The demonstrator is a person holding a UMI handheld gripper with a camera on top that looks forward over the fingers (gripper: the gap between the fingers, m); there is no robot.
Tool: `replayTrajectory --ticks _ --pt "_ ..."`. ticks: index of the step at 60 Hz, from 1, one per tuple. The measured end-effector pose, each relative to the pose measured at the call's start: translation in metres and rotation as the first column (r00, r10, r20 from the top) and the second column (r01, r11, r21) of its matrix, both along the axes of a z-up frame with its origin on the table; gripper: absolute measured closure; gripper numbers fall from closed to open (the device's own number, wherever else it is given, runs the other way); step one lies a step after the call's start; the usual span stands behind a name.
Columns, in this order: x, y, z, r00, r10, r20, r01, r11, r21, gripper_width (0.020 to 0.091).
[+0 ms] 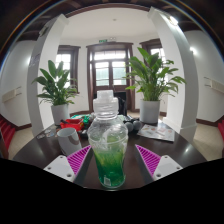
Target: Pour water
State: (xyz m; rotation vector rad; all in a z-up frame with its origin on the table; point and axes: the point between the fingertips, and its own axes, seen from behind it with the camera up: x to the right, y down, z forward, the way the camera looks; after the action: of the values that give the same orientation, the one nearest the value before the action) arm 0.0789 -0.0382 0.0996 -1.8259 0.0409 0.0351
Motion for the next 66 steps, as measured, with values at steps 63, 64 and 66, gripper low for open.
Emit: replayTrajectory --ticks 63,64,66 --pt "-0.004 0.09 0.019 0.526 0.133 0.84 -0.101 0.99 -0.094 0.0761" --pt "0.001 0.093 0.024 0.479 0.143 0.866 -0.109 0.989 -0.102 0.0762" --pt "-0.005 0.102 0.025 0.393 0.146 0.908 -0.115 0.987 -0.109 0.0763"
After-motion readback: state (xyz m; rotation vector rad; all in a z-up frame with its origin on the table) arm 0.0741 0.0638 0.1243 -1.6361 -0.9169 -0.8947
